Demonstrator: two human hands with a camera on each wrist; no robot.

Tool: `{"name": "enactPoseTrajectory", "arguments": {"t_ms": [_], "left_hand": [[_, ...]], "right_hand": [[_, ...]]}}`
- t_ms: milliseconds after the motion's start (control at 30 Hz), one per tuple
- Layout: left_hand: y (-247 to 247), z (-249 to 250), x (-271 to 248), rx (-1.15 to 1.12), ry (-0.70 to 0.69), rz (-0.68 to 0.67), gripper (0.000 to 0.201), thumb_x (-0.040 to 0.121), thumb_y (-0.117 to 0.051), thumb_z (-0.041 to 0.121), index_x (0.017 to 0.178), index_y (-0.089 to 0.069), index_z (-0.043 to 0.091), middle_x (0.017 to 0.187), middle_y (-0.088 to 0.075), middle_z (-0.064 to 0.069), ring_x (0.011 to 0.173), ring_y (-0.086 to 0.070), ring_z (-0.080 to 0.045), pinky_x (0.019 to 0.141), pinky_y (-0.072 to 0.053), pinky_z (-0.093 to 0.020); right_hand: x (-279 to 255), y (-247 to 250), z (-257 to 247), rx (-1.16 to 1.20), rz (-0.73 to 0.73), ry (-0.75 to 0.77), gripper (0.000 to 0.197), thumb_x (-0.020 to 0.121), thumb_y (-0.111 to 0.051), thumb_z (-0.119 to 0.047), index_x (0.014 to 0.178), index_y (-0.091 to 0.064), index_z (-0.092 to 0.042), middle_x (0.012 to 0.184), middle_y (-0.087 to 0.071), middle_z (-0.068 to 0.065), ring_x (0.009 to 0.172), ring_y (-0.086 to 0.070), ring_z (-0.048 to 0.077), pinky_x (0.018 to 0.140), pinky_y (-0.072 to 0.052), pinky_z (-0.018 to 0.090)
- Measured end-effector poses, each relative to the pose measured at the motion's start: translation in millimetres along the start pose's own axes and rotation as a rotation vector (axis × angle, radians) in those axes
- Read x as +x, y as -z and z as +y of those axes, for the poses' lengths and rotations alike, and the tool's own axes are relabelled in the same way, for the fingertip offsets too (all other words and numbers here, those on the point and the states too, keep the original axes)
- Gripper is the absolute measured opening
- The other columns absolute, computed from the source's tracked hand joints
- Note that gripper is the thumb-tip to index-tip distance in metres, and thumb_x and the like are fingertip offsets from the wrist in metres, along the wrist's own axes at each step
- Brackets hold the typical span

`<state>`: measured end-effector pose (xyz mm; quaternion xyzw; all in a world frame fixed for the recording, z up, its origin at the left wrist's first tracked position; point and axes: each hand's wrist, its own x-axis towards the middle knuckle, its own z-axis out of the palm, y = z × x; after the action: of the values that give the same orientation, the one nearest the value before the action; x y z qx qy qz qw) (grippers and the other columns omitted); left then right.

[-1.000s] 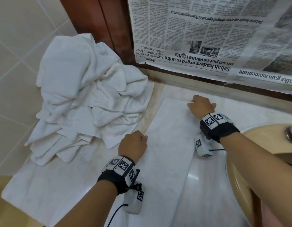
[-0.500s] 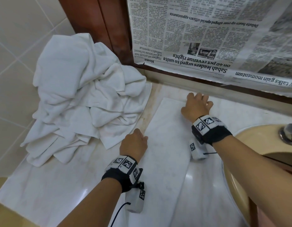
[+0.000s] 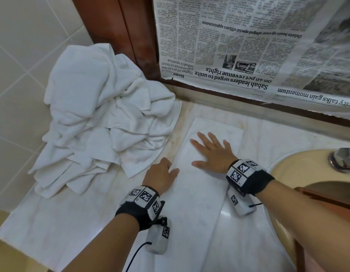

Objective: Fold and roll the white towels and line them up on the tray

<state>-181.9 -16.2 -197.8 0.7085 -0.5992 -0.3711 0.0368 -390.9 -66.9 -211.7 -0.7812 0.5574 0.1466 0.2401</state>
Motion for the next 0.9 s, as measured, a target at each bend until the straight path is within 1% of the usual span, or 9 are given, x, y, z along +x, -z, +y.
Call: {"name": "enactPoseTrajectory", "arguments": {"t_ms": [100,200,333,400,467,567,667,800,900], "left_hand": [[5,-14,-24,-0.036,-0.014,-0.059,0.028,0.092,-0.058,0.041,0.106,-0.050,0.019,0.084,-0.053,0.004,0.081,-0.055,-0.018,0.067,-0.041,-0.027],[6,-31,-54,-0.042,-0.027,-0.052,0.020,0.093,-0.059,0.036,0.104,-0.050,0.022,0.074,-0.048,0.007,0.066,-0.046,-0.009,0.058,-0.036,-0.022],[3,-51,-84,-0.132,0.036,-0.015,0.020,0.091,-0.063,0.032,0.107,-0.057,0.022,0.077,-0.053,0.008,0.070,-0.053,-0.009,0.062,-0.043,-0.022],[2,-59,-97,-0.123,0.085,-0.004,0.016,0.090,-0.063,0.034,0.101,-0.056,0.026,0.083,-0.057,0.007,0.075,-0.055,-0.008,0.065,-0.044,-0.022],[-1,-67,-108,-0.116,0.129,-0.004,0.017,0.088,-0.064,0.038,0.098,-0.056,0.029,0.092,-0.061,0.004,0.086,-0.059,-0.014,0.077,-0.049,-0.027],[-7,-77,-123,-0.024,0.140,-0.045,0.026,0.086,-0.062,0.044,0.102,-0.057,0.025,0.099,-0.063,0.003,0.094,-0.061,-0.020,0.085,-0.050,-0.032],[-15,-87,-138,0.110,0.086,-0.094,0.032,0.086,-0.058,0.049,0.096,-0.058,0.018,0.095,-0.062,0.001,0.089,-0.060,-0.021,0.079,-0.050,-0.032],[-22,-100,-154,0.159,0.038,-0.203,0.026,0.083,-0.057,0.045,0.080,-0.052,0.020,0.089,-0.060,-0.001,0.082,-0.057,-0.020,0.063,-0.040,-0.028],[-20,-104,-155,0.115,0.001,-0.268,0.024,0.082,-0.058,0.038,0.071,-0.044,0.022,0.080,-0.057,0.002,0.075,-0.055,-0.018,0.057,-0.036,-0.026]], "right_hand": [[-1,0,-2,0.016,0.017,-0.026,0.077,0.090,-0.032,-0.071,0.149,0.012,-0.046,0.154,0.031,-0.015,0.144,0.027,0.015,0.114,0.009,0.055],[-2,4,-7,0.041,0.023,-0.049,0.078,0.091,-0.039,-0.067,0.150,0.005,-0.044,0.157,0.025,-0.013,0.146,0.022,0.018,0.114,0.004,0.056],[-15,18,-27,0.122,0.086,-0.160,0.069,0.095,-0.047,-0.050,0.152,-0.016,-0.029,0.162,0.005,0.003,0.148,0.006,0.025,0.117,-0.014,0.052],[-38,15,-48,0.146,0.127,-0.142,0.065,0.096,-0.045,-0.048,0.151,-0.020,-0.026,0.162,0.003,0.006,0.148,0.004,0.026,0.117,-0.017,0.049],[-64,-6,-71,0.166,0.118,-0.107,0.064,0.097,-0.041,-0.051,0.152,-0.019,-0.025,0.162,0.004,0.006,0.148,0.004,0.027,0.117,-0.017,0.049],[-97,-58,-91,0.146,-0.006,-0.128,0.075,0.093,-0.034,-0.064,0.153,-0.004,-0.031,0.160,0.018,0.000,0.147,0.014,0.026,0.117,-0.009,0.052],[-113,-92,-88,0.104,0.027,-0.162,0.077,0.090,-0.027,-0.071,0.149,0.013,-0.042,0.154,0.034,-0.009,0.143,0.028,0.019,0.115,0.006,0.054],[-115,-97,-89,0.153,0.064,-0.207,0.077,0.088,-0.030,-0.073,0.148,0.010,-0.047,0.154,0.032,-0.014,0.143,0.027,0.015,0.115,0.009,0.054],[-112,-94,-90,0.156,0.068,-0.229,0.078,0.088,-0.034,-0.071,0.149,0.008,-0.047,0.156,0.029,-0.013,0.144,0.025,0.014,0.115,0.008,0.053]]}}
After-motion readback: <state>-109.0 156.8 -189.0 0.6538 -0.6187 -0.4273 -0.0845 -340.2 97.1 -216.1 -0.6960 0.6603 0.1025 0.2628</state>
